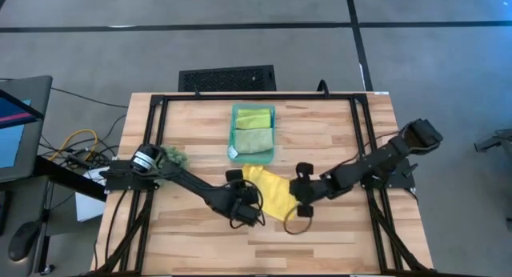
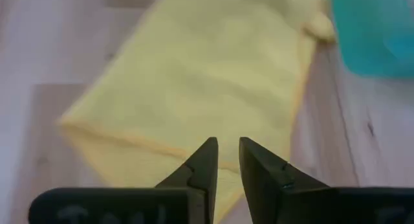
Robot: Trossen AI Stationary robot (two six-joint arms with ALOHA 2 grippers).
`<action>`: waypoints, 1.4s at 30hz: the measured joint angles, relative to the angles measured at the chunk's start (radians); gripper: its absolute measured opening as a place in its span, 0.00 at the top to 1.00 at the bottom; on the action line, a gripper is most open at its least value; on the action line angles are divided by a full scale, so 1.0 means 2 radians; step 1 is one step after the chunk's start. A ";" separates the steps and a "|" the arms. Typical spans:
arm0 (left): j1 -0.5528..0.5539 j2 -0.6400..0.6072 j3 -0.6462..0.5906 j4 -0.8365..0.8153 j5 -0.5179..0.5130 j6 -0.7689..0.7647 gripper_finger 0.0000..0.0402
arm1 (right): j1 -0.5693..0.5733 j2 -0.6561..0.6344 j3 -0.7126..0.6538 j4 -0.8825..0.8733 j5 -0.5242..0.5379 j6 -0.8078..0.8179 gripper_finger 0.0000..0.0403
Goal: Fold microfiber towels
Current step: Fold the yellow microfiber cloth
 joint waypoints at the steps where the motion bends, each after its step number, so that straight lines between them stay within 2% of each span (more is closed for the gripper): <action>1: 0.003 0.000 -0.007 -0.003 -0.005 0.000 0.72 | -0.009 0.008 0.000 0.000 -0.011 0.009 0.79; 5: 0.017 0.001 -0.027 -0.013 -0.059 -0.002 0.72 | -0.029 0.059 0.000 0.018 -0.121 0.009 0.79; 9: 0.021 0.001 -0.018 -0.070 -0.131 -0.045 0.72 | -0.025 0.117 0.011 0.099 -0.228 -0.038 0.79; 11: 0.020 0.001 -0.002 -0.103 -0.152 -0.066 0.72 | -0.020 0.141 0.032 0.119 -0.258 -0.078 0.79; 14: 0.009 0.001 0.025 -0.129 -0.173 -0.080 0.72 | -0.005 0.153 0.067 0.110 -0.263 -0.114 0.79; 18: -0.007 0.001 0.055 -0.107 -0.179 -0.062 0.72 | 0.026 0.125 0.091 0.110 -0.253 -0.144 0.79; 22: -0.022 0.001 0.056 -0.004 -0.169 -0.007 0.72 | 0.060 0.083 0.090 0.026 -0.199 -0.148 0.79; 24: -0.027 0.001 0.044 0.087 -0.127 0.045 0.72 | 0.076 0.062 0.089 -0.022 -0.165 -0.128 0.79; 28: -0.024 0.001 0.004 0.268 0.009 0.136 0.72 | 0.106 0.035 0.089 -0.082 -0.112 -0.075 0.79; 30: -0.019 0.002 -0.018 0.353 0.031 0.155 0.72 | 0.120 0.025 0.089 -0.098 -0.092 -0.059 0.79; 32: -0.010 0.010 -0.032 0.411 0.028 0.164 0.72 | 0.133 0.018 0.087 -0.105 -0.071 -0.050 0.79; 35: 0.010 0.032 -0.036 0.466 0.044 0.166 0.72 | 0.146 0.009 0.075 -0.107 -0.049 -0.044 0.79; 38: 0.030 0.060 -0.027 0.478 0.089 0.165 0.72 | 0.149 0.003 0.071 -0.109 -0.029 -0.043 0.79; 42: 0.046 0.100 0.004 0.472 0.117 0.178 0.69 | 0.146 0.003 0.071 -0.108 -0.017 -0.043 0.79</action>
